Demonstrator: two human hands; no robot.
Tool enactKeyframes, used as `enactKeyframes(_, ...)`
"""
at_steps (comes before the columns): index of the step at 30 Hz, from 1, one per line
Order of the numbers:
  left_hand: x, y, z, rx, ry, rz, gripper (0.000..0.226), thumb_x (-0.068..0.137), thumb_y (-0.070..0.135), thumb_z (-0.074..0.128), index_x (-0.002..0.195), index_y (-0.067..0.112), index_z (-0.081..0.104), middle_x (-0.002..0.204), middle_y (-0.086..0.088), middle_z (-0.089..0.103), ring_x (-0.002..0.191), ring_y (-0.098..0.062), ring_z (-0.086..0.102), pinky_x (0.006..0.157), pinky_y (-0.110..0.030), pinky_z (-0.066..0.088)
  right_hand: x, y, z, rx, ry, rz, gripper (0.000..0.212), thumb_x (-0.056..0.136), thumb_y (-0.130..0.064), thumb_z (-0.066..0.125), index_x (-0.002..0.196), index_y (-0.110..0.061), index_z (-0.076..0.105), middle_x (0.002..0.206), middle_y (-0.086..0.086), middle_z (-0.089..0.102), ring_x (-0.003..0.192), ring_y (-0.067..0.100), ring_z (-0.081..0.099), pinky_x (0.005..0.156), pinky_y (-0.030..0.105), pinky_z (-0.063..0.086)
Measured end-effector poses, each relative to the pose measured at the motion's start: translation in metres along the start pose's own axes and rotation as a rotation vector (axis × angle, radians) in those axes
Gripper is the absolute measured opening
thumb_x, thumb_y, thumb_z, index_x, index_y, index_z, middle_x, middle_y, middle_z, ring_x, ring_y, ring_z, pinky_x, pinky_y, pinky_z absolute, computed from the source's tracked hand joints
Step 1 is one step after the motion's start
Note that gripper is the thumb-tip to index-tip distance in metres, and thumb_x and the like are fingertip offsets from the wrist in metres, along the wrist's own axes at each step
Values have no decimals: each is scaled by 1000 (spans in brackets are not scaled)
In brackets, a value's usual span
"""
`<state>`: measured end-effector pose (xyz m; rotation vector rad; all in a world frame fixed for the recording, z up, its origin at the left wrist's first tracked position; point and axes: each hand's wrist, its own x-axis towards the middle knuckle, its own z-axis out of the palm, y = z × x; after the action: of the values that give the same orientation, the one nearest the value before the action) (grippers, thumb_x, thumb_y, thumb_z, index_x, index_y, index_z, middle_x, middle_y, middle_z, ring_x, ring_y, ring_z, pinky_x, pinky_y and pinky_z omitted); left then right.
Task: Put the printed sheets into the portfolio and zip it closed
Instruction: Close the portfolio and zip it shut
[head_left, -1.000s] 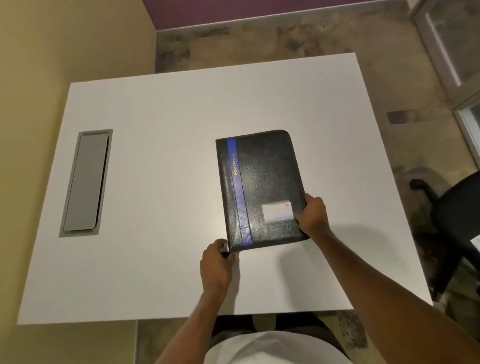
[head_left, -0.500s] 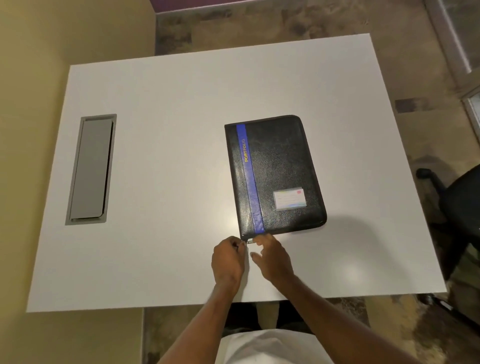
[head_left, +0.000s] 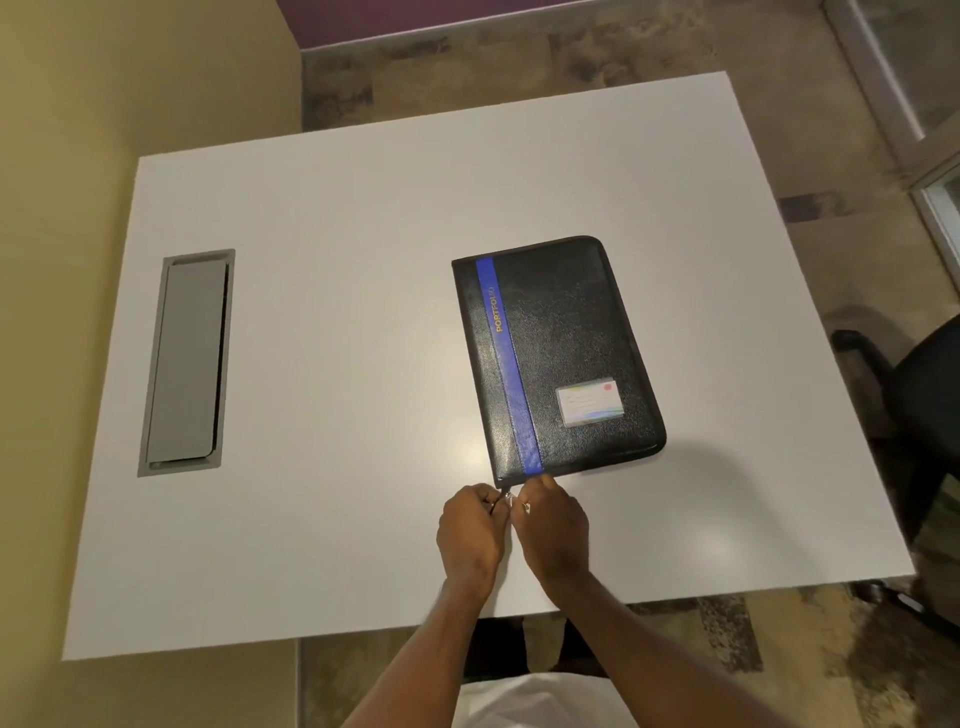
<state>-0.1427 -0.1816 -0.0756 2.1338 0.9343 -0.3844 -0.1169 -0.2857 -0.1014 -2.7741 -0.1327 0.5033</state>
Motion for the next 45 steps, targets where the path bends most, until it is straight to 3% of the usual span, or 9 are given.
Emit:
enactKeyframes(8, 8, 5, -12, 87, -15, 64, 10, 84, 26, 71, 75, 25, 72, 74, 8, 73, 71, -16, 68, 69, -32, 54, 0, 2, -2, -61, 153, 57, 22, 81, -21, 80, 72, -17, 61, 66, 2, 59, 46, 20, 64, 39, 24, 40)
enactKeyframes(17, 12, 0, -18, 152, -13, 64, 22, 84, 24, 70, 67, 32, 57, 74, 8, 72, 73, -20, 68, 72, -37, 55, 9, 62, -18, 35, 288, 301, 14, 87, -14, 79, 83, -11, 66, 79, 9, 63, 52, 31, 65, 52, 24, 30)
enactKeyframes(22, 14, 0, -19, 197, -3, 135, 21, 85, 23, 73, 66, 21, 63, 68, 6, 71, 72, -24, 68, 71, -39, 54, 22, 107, -25, 51, 275, 269, 10, 99, -19, 64, 91, -13, 62, 85, 6, 65, 69, 31, 68, 55, 29, 39)
enactKeyframes(26, 13, 6, -15, 315, -40, 200, 15, 85, 26, 70, 73, 16, 69, 71, 2, 72, 77, -28, 68, 73, -40, 53, 23, 117, -33, 238, 295, 268, 12, 102, -17, 58, 91, -15, 59, 82, -2, 58, 69, 21, 54, 63, 30, 39)
enactKeyframes(28, 11, 13, -11, 375, -48, 269, 12, 84, 34, 68, 83, 22, 70, 86, 5, 71, 86, -26, 66, 78, -40, 50, 24, 118, -35, 398, 291, 263, 20, 102, -13, 58, 83, -18, 53, 73, -2, 55, 65, 20, 47, 64, 31, 35)
enactKeyframes(31, 4, 32, 3, 513, 19, 545, 29, 82, 48, 64, 104, 29, 63, 106, 7, 57, 98, -20, 53, 84, -40, 45, 26, 119, -35, 470, 310, 246, 19, 99, -11, 62, 82, -16, 55, 69, 2, 58, 62, 21, 51, 61, 31, 34)
enactKeyframes(34, 1, 61, 29, 589, -3, 777, 29, 88, 41, 61, 112, 25, 59, 111, 2, 56, 103, -23, 51, 89, -40, 46, 28, 121, -33, 461, 290, 245, 16, 97, -9, 64, 83, -12, 60, 72, 4, 60, 66, 24, 55, 63, 31, 36)
enactKeyframes(40, 22, 96, 64, 735, -115, 814, 28, 83, 16, 70, 108, 22, 58, 105, -1, 58, 95, -27, 56, 78, -41, 46, 27, 120, -33, 323, 232, 301, 12, 100, -18, 57, 89, -17, 62, 85, 0, 63, 77, 25, 62, 63, 33, 43)
enactKeyframes(45, 30, 98, 58, 833, -228, 865, 31, 90, 15, 64, 118, 21, 52, 112, -3, 58, 98, -28, 58, 71, -44, 51, 27, 122, -39, 235, 208, 317, 16, 101, -28, 50, 96, -18, 62, 93, -1, 64, 82, 24, 66, 66, 35, 50)
